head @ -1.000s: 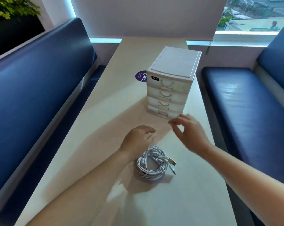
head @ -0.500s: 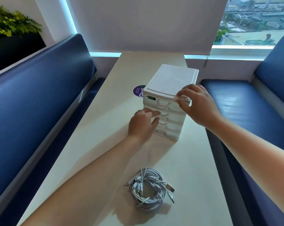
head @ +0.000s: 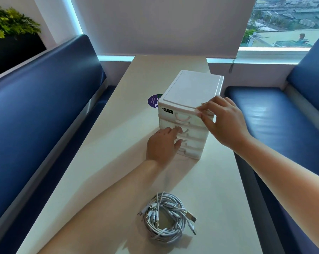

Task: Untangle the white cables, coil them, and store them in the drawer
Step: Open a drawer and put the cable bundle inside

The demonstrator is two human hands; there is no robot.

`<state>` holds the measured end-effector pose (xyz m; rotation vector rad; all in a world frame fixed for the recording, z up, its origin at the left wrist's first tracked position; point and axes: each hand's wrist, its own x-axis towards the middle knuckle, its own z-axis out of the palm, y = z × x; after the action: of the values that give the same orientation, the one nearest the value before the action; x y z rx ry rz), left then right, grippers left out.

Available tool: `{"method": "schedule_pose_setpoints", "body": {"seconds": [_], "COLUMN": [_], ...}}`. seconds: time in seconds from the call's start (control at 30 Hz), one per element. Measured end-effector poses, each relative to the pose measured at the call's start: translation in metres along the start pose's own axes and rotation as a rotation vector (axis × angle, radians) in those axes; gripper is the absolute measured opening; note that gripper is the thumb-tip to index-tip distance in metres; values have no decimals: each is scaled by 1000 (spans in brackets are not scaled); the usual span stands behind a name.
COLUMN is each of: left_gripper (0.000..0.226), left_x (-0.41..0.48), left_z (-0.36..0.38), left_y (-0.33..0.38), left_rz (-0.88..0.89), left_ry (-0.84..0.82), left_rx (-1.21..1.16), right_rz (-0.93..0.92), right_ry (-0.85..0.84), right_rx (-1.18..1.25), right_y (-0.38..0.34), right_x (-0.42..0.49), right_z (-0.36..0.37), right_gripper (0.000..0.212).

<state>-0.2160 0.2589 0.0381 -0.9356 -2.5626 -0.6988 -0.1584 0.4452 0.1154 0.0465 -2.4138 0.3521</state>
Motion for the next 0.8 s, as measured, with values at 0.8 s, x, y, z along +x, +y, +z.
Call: {"method": "schedule_pose_setpoints", "body": {"seconds": [0.8], "left_gripper": [11], "left_x": [-94], "left_z": [-50], "left_y": [-13], "left_rz": [122], "left_ry": [219], "left_rx": [50], "right_rz": [112], "right_ry": [-105], "right_rx": [-79], "right_y": [-25], "right_x": [3], "right_z": [-11], "right_gripper": [23]}}
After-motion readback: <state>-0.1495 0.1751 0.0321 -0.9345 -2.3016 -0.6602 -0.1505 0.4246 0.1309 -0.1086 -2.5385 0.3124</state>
